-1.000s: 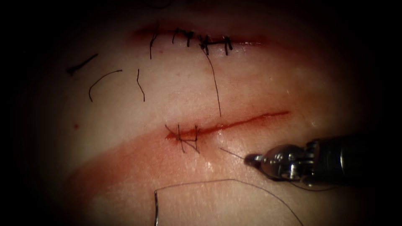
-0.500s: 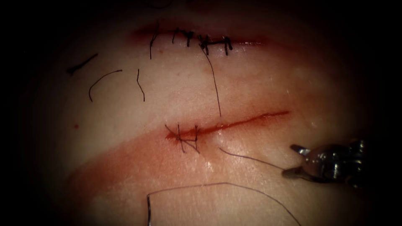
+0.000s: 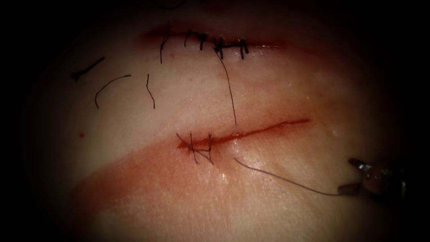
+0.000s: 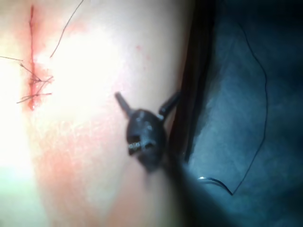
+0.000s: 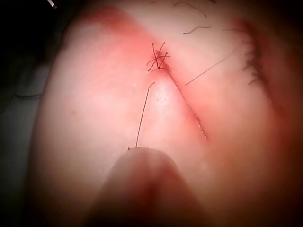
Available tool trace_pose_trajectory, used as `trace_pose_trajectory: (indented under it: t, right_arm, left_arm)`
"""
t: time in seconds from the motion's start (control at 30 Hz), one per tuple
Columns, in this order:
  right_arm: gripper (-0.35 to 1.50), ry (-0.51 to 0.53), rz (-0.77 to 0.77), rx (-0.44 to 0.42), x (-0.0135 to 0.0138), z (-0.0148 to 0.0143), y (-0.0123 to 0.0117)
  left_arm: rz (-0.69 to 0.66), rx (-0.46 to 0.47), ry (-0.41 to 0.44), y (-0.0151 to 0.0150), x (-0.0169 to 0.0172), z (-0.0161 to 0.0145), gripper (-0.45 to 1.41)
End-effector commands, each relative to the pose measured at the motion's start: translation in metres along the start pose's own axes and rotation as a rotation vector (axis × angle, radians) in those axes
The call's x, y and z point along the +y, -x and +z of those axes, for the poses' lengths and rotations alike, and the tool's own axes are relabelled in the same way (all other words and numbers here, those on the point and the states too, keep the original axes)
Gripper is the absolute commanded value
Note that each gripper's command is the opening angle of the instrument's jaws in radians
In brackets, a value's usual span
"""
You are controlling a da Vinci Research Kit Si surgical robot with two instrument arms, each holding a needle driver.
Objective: Wound Closure
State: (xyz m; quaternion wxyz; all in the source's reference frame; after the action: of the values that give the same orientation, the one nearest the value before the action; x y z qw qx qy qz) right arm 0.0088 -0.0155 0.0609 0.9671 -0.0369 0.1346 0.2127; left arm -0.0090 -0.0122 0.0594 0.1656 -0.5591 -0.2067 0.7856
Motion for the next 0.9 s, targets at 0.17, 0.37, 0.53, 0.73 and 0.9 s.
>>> trace_pose_trajectory:
  t: [0.17,0.37,0.53,0.73,0.9]
  right_arm:
    - [1.42,-0.039,0.003,0.035,-0.0014,0.0008,-0.0008]
    - [1.42,-0.040,0.002,0.035,-0.0014,0.0007,-0.0008]
    - [1.42,-0.040,0.001,0.036,-0.0017,0.0004,-0.0007]
    - [1.42,-0.039,0.001,0.037,-0.0018,0.0002,-0.0007]
    - [1.42,-0.042,-0.002,0.041,-0.0020,-0.0002,-0.0003]
  left_arm:
    - [-0.043,-0.008,0.024,-0.0015,-0.0005,-0.0030,1.25]
    - [-0.074,0.006,-0.077,-0.0057,-0.0028,-0.0064,1.23]
    - [-0.032,0.050,-0.136,-0.0098,-0.0050,-0.0031,1.15]
    - [0.000,0.103,-0.163,-0.0125,-0.0072,0.0039,1.13]
    - [0.008,0.125,-0.178,-0.0130,-0.0082,0.0075,1.06]
